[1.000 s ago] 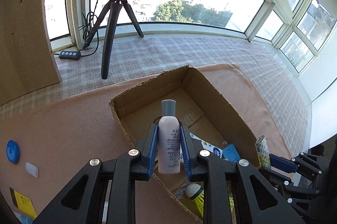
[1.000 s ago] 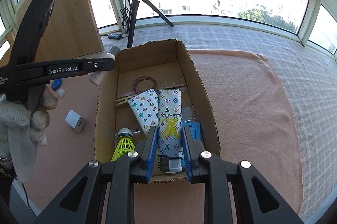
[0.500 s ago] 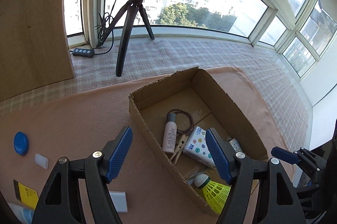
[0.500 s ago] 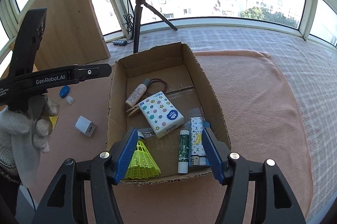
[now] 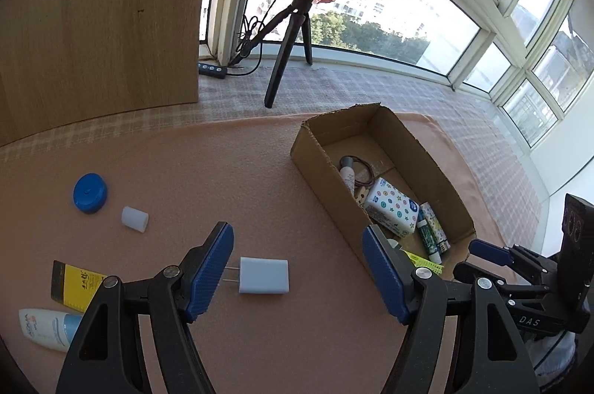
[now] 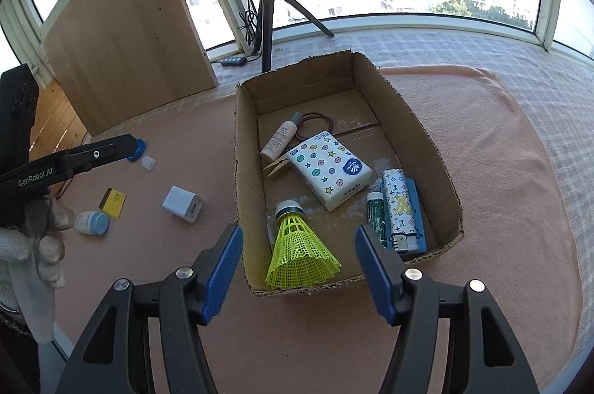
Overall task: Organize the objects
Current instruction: 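Move the left tool to the AQUA sunscreen bottle and grasp it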
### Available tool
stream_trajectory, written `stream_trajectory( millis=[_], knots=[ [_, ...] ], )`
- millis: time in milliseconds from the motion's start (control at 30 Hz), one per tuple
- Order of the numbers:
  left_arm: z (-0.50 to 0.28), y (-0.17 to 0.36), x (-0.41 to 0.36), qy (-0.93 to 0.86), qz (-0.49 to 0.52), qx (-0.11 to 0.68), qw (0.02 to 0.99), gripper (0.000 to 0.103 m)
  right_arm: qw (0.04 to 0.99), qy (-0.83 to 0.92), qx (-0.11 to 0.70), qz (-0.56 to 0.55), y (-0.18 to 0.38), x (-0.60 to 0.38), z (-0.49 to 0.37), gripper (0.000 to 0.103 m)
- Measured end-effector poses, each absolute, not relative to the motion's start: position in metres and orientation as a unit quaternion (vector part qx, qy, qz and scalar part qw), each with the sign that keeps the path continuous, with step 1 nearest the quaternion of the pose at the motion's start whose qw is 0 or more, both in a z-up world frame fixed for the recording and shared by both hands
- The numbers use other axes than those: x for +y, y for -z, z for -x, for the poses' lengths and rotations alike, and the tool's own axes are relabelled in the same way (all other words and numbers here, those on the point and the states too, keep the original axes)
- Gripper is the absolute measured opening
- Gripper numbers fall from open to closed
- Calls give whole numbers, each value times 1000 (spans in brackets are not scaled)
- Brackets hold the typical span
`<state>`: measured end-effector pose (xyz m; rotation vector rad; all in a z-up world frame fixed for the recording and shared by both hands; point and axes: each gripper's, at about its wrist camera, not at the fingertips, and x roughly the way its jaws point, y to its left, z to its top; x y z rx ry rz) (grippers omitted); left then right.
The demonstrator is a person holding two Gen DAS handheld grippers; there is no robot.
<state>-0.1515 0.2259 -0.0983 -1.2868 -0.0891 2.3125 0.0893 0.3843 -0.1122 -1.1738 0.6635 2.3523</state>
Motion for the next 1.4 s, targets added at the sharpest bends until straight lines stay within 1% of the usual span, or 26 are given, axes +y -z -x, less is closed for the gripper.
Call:
stream_trajectory(
  millis=[200, 333, 500, 600, 667, 767, 833, 1100, 1400],
  knots=[
    [140, 101, 170, -851, 478, -38, 215, 75, 194, -851, 242, 424, 110, 358, -79, 59],
    [140, 108, 118, -849, 488, -71, 190, 75, 184, -852, 236, 430, 112, 337, -71, 59],
    [148, 122, 48, -847, 504, -81, 145, 75, 171, -849, 244, 436, 119, 313, -64, 59],
    [162, 137, 7, -835, 529, -92, 124, 68, 168, -848, 242, 441, 123, 301, -58, 59],
    [169, 147, -16, -828, 542, -96, 105, 60, 168, -846, 242, 445, 125, 294, -55, 59],
    [179, 164, -43, -817, 558, -108, 93, 57, 168, -843, 242, 450, 128, 284, -51, 59],
    [183, 173, -59, -811, 566, -119, 86, 57, 168, -842, 240, 452, 129, 279, -48, 59],
    [189, 200, -88, -791, 589, -143, 84, 57, 169, -841, 235, 457, 127, 266, -42, 59],
    [166, 203, -76, -786, 591, -144, 108, 57, 160, -841, 235, 459, 129, 258, -34, 59]
  ],
)
